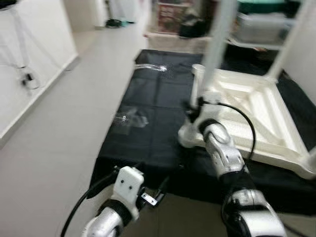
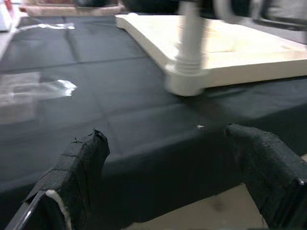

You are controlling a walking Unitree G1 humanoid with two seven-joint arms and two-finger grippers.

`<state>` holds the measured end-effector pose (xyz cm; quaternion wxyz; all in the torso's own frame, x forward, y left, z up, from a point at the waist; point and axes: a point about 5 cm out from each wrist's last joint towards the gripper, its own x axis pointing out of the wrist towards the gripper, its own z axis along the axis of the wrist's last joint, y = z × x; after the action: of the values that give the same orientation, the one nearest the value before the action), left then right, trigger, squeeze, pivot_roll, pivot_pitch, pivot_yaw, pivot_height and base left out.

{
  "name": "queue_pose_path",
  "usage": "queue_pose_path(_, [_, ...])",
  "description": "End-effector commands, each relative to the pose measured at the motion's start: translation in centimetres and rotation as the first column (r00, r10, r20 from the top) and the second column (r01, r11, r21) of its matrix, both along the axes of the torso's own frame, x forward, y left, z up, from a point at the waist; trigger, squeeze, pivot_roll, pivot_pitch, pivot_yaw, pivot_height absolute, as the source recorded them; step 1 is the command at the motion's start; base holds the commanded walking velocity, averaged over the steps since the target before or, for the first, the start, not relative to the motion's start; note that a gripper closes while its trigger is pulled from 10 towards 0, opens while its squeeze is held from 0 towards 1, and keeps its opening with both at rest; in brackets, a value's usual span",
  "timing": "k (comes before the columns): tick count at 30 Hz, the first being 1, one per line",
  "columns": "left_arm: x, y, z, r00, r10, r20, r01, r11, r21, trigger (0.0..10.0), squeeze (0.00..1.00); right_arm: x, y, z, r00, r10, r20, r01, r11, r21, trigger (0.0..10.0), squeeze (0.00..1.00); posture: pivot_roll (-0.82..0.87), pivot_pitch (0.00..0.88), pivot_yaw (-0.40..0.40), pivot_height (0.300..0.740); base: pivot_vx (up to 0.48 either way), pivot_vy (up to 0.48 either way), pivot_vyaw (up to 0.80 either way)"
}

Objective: Building children table

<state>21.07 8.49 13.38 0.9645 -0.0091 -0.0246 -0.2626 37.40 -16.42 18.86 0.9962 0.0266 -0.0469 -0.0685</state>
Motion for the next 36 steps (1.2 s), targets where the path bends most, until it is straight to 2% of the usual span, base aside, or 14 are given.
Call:
queue_pose_path(1, [0.1, -0.3, -0.4, 1.000, -0.017, -0.008, 0.017, 1.000, 0.006, 10.0, 0.00, -1.3, -1.1, -1.8, 0.972, -0.213, -0.095, 0.216, 0.976, 0.027, 0.0, 0.00, 0.12, 0.077, -0.055, 0.740, 0.000, 0.000, 0.00])
queue_pose_path(5, [0.4, -0.3, -0.6, 1.000, -0.018, -0.006, 0.018, 1.000, 0.012, 10.0, 0.00, -2.6, 0.4, -2.3, 0.902, -0.401, -0.162, 0.422, 0.898, 0.128, 0.0, 0.00, 0.12, 0.064, -0.052, 0.740, 0.000, 0.000, 0.00])
queue_pose_path(9, [0.5, -0.3, -0.6, 1.000, -0.020, -0.006, 0.020, 1.000, 0.014, 10.0, 0.00, -2.6, 1.8, -2.5, 0.896, -0.400, -0.194, 0.434, 0.883, 0.180, 0.0, 0.00, 0.12, 0.061, -0.053, 0.740, 0.000, 0.000, 0.00])
queue_pose_path(10, [0.5, -0.2, -0.7, 1.000, -0.021, -0.005, 0.022, 1.000, 0.015, 10.0, 0.00, -2.5, 2.7, -2.3, 0.914, -0.363, -0.183, 0.393, 0.903, 0.173, 9.1, 0.00, 0.12, 0.059, -0.054, 0.740, 0.000, 0.000, 0.00])
queue_pose_path(12, [0.6, -0.2, -0.7, 1.000, -0.023, -0.006, 0.023, 1.000, 0.015, 10.0, 0.00, -2.5, 3.3, -2.1, 0.928, -0.330, -0.172, 0.359, 0.916, 0.177, 10.0, 0.00, 0.12, 0.059, -0.054, 0.740, 0.000, 0.000, 0.00])
queue_pose_path(13, [0.6, -0.2, -0.7, 1.000, -0.025, -0.007, 0.025, 1.000, 0.016, 10.0, 0.00, -2.5, 3.8, -1.9, 0.954, -0.261, -0.150, 0.286, 0.941, 0.181, 10.0, 1.00, 0.11, 0.056, -0.053, 0.740, 0.000, 0.000, 0.00])
queue_pose_path(19, [0.8, -0.2, -0.8, 1.000, -0.030, -0.008, 0.030, 0.999, 0.015, 10.0, 0.00, -2.9, 3.1, -1.5, 0.970, -0.224, -0.092, 0.235, 0.963, 0.134, 10.0, 1.00, 0.11, 0.056, -0.049, 0.740, 0.000, 0.000, 0.00])
queue_pose_path(20, [0.9, -0.2, -0.9, 0.999, -0.033, -0.009, 0.033, 0.999, 0.014, 10.0, 0.00, -2.9, 2.1, -1.6, 0.973, -0.222, -0.067, 0.228, 0.967, 0.110, 10.0, 0.00, 0.10, 0.055, -0.047, 0.740, 0.000, 0.000, 0.00])
queue_pose_path(24, [1.0, -0.2, -0.9, 0.999, -0.037, -0.010, 0.037, 0.999, 0.012, 10.0, 0.00, -2.7, 1.1, -1.6, 0.989, -0.147, -0.021, 0.149, 0.983, 0.105, 10.0, 0.00, 0.10, 0.054, -0.045, 0.740, 0.000, 0.000, 0.00])
queue_pose_path(25, [1.1, -0.3, -1.0, 0.999, -0.040, -0.012, 0.040, 0.999, 0.011, 10.0, 0.00, -2.2, 1.4, -1.5, 0.997, 0.074, 0.026, -0.077, 0.990, 0.122, 10.0, 0.00, 0.10, 0.053, -0.043, 0.740, 0.000, 0.000, 0.00])
queue_pose_path(27, [1.1, -0.3, -1.0, 0.999, -0.041, -0.012, 0.041, 0.999, 0.011, 10.0, 0.00, -2.1, 1.5, -1.8, 0.982, 0.188, 0.030, -0.191, 0.977, 0.099, 10.0, 0.00, 0.10, 0.053, -0.040, 0.740, 0.000, 0.000, 0.00])
queue_pose_path(30, [1.1, -0.3, -1.0, 0.999, -0.044, -0.012, 0.044, 0.999, 0.010, 10.0, 0.00, -2.0, 1.2, -2.3, 0.924, 0.382, -0.006, -0.381, 0.923, 0.062, 10.0, 0.00, 0.10, 0.051, -0.040, 0.740, 0.000, 0.000, 0.00])
queue_pose_path(32, [1.2, -0.3, -1.1, 0.999, -0.046, -0.012, 0.046, 0.999, 0.009, 10.0, 0.00, -2.3, 0.9, -2.0, 0.795, 0.607, -0.020, -0.604, 0.794, 0.068, 10.0, 0.00, 0.10, 0.048, -0.040, 0.740, 0.000, 0.000, 0.00])
queue_pose_path(36, [1.2, -0.3, -1.1, 0.999, -0.047, -0.012, 0.047, 0.999, 0.009, 10.0, 0.00, -2.2, 0.6, -1.1, 0.690, 0.724, -0.024, -0.721, 0.689, 0.075, 10.0, 0.00, 0.11, 0.047, -0.042, 0.740, 0.000, 0.000, 0.00])
